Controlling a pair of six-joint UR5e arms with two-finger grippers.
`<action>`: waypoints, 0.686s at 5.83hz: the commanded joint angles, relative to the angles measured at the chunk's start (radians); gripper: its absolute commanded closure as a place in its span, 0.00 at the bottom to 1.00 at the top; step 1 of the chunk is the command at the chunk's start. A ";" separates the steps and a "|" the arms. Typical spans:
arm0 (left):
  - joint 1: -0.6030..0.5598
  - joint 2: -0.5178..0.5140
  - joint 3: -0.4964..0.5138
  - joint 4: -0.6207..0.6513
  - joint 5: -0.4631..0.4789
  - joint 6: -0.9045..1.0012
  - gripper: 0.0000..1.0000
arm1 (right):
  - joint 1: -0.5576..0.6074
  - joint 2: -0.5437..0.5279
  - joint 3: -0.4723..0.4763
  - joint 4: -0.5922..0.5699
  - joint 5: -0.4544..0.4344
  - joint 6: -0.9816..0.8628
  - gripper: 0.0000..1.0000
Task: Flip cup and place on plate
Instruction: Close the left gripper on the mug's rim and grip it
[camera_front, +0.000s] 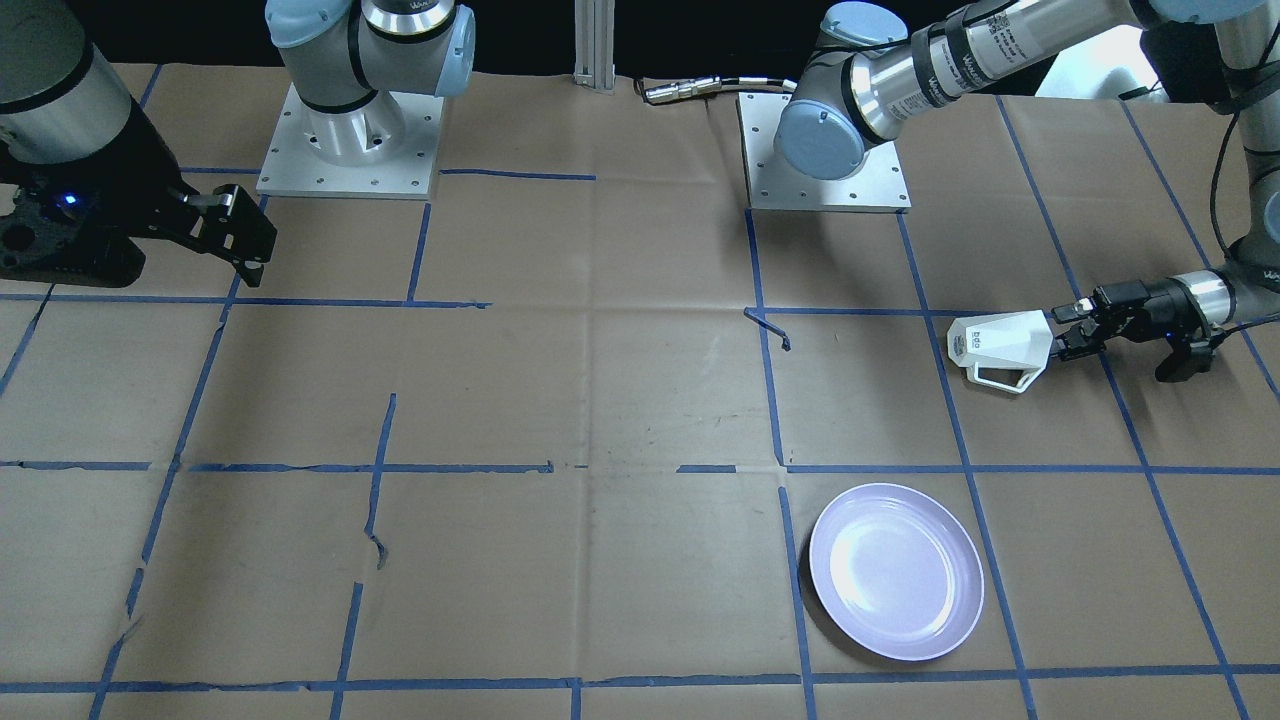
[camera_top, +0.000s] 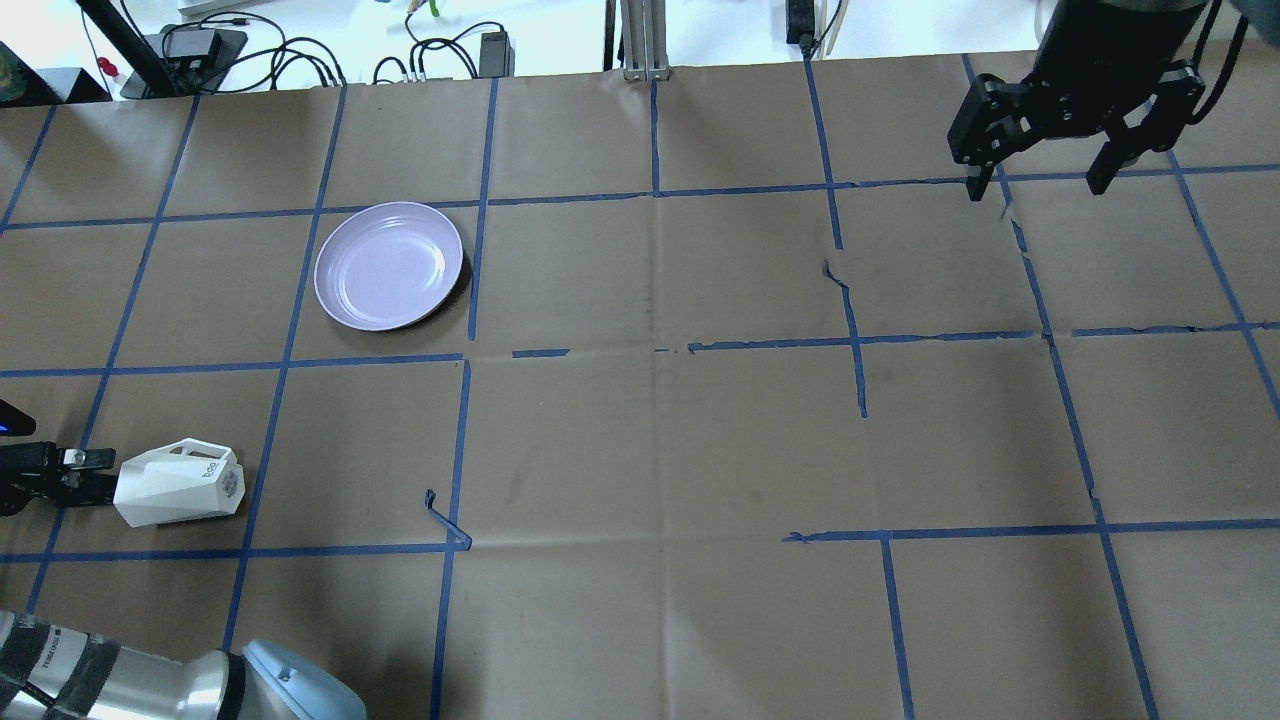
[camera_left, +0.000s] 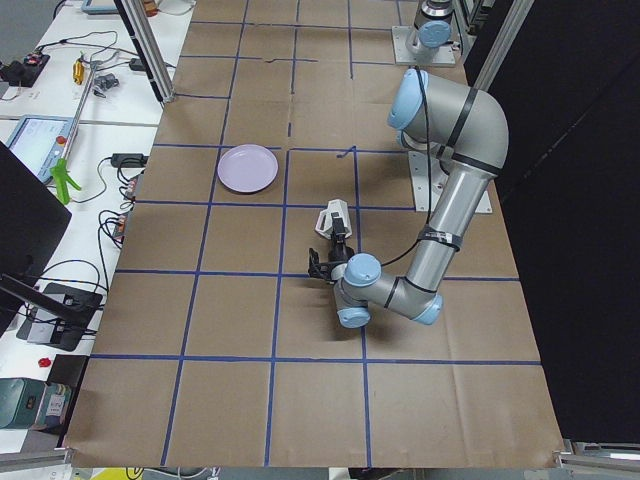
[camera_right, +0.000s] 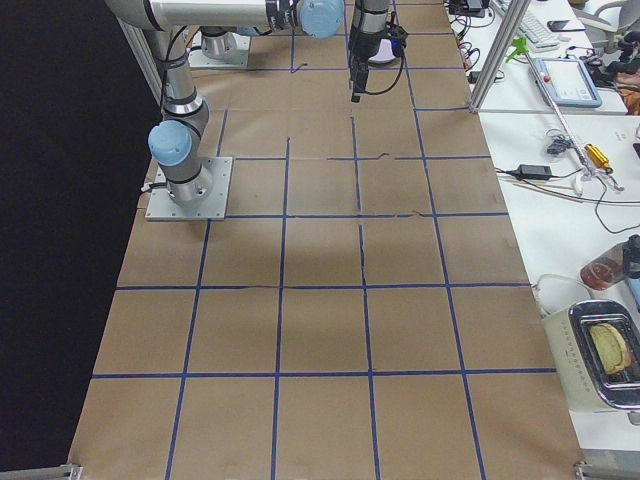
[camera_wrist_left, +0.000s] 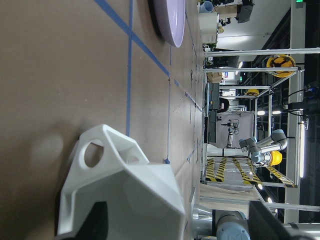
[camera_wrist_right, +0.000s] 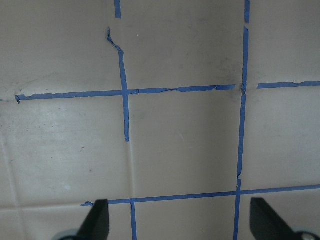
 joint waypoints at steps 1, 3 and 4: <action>0.000 0.003 0.000 -0.003 0.004 0.023 0.37 | 0.000 0.000 0.000 -0.001 0.000 0.000 0.00; 0.000 -0.011 0.009 -0.002 0.007 0.069 0.88 | 0.000 0.000 0.000 0.000 0.000 0.000 0.00; 0.000 -0.008 0.015 -0.003 0.007 0.069 1.00 | 0.000 0.000 0.000 0.000 0.000 0.000 0.00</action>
